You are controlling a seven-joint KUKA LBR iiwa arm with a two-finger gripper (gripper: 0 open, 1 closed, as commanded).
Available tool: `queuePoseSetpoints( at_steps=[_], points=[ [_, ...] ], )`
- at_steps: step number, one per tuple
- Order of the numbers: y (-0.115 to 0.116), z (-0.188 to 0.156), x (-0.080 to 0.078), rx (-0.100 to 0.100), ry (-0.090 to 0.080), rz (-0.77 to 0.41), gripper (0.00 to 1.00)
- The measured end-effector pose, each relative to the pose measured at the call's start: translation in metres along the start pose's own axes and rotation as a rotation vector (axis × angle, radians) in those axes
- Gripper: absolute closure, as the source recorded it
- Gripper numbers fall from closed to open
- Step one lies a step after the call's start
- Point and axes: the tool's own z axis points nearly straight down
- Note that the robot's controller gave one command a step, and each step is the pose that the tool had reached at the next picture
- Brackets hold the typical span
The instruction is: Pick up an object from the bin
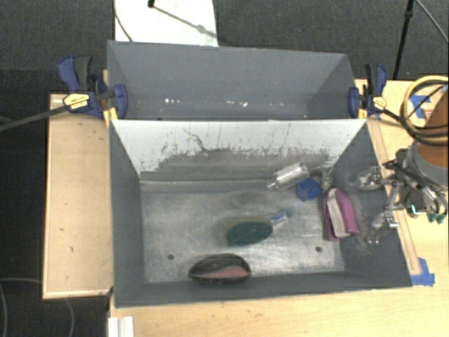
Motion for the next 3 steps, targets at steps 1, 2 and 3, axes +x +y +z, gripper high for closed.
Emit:
queuePoseSetpoints(
  at_steps=[1, 2, 3],
  points=[
    [0.029, 0.149, -0.048, 0.000, -0.011, 0.194, 0.00],
    [0.107, 0.147, -0.067, 0.004, -0.004, 0.332, 0.00],
    [0.152, 0.146, -0.048, 0.000, -0.017, 0.268, 0.00]
  ],
)
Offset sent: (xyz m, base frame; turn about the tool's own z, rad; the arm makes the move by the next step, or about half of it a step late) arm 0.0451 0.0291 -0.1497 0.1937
